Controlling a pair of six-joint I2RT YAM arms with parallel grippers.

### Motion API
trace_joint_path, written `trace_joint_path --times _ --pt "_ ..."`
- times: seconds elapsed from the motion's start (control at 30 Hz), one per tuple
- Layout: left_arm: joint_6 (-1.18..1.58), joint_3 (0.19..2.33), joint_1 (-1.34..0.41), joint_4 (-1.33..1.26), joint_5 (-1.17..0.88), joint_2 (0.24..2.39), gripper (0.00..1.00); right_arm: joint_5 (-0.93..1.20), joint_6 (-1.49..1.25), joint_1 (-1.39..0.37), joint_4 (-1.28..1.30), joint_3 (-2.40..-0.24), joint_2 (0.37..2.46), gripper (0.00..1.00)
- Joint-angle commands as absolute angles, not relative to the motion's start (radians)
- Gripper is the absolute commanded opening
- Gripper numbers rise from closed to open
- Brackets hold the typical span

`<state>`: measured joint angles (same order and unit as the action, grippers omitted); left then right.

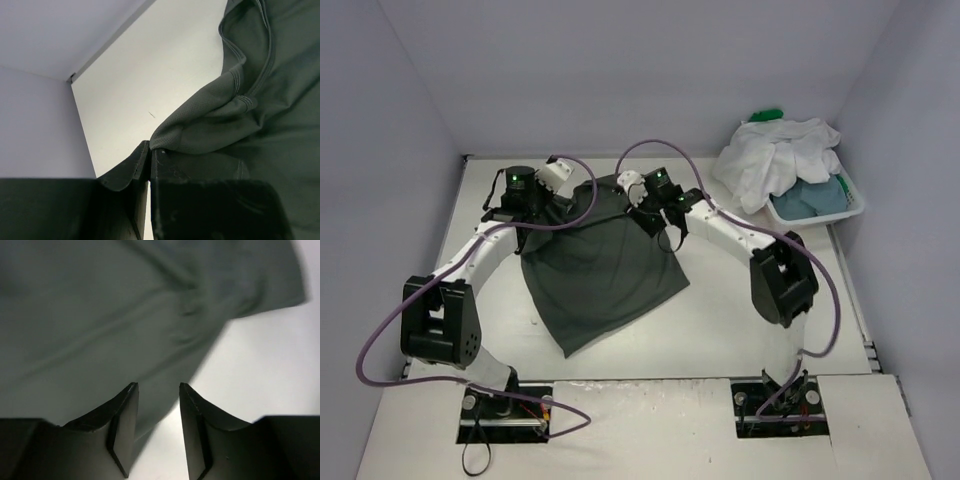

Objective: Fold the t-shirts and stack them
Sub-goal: Flatten out the crumpled T-shirt at the center of the board.

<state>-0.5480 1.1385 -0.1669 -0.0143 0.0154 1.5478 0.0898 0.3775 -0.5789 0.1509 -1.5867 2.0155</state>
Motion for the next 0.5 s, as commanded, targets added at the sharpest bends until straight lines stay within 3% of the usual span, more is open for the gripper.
trace_joint_path --times 0.0,0.23,0.47 --pt "-0.522 1.152 -0.161 -0.011 0.018 1.503 0.0 0.23 0.385 -0.673 0.317 -1.504 1.803 0.34" --pt "-0.552 1.08 -0.161 -0.008 0.052 1.457 0.0 0.321 0.39 -0.756 0.425 -1.292 1.7 0.21" --pt "-0.587 1.025 -0.156 -0.005 0.104 1.41 0.0 0.368 0.393 -0.765 0.422 -1.239 1.834 0.15"
